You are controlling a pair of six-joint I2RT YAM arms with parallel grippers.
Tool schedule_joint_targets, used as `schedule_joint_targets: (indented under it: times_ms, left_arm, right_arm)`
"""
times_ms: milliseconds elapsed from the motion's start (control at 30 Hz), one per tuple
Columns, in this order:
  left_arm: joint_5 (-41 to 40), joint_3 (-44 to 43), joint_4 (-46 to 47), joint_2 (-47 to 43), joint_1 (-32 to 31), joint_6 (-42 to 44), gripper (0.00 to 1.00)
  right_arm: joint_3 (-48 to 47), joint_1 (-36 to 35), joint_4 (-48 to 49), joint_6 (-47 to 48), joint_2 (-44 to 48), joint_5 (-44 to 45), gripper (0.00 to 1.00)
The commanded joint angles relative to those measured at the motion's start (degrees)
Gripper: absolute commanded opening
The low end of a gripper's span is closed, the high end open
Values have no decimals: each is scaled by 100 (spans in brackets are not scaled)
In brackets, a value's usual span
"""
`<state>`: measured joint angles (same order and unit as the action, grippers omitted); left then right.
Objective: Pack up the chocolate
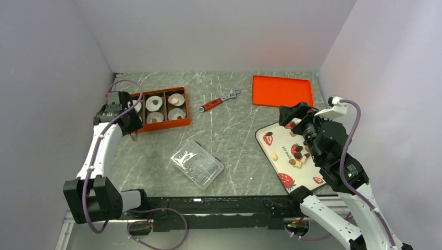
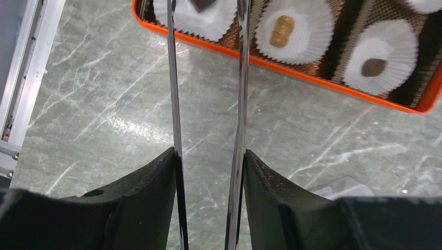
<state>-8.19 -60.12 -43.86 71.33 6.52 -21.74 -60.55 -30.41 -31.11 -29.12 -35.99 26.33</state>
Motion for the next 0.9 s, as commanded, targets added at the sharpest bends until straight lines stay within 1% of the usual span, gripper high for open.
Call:
schedule_joint_targets:
  times_ms: [0,33,167,333,500,633,733,867]
  left_arm:
    - [96,-708,-115,-398,-356,104,51]
    - [67,-818,-175,-400,-466,89,51]
    - [-64,-1202,-309,-283,-1470,-121,51]
    - [-3,-1305,-51,31,-2776,-720,50]
    - [-163,-1408,422,643,-4020,-1330,50]
    - [-393,-1564,774,1355,-4962,-1825,49]
    - [-675,-1792,891,1901,-5484,-2259,50]
    - [-1031,-1955,1099,2506,-5956,-2828,51]
  right_arm:
    - [-60,11,246,39,-17,-125,100]
    - [-68,11,249,39,-21,-127,100]
    - [-104,10,240,13,-72,-150,100]
    - [-166,9,173,-38,-110,-171,100]
    - [-250,9,5,-80,-189,-205,100]
    - [-393,11,-194,-75,-428,-269,100]
    - [-496,9,-305,-76,-597,-376,100]
    - [-558,9,-431,-130,-722,-531,100]
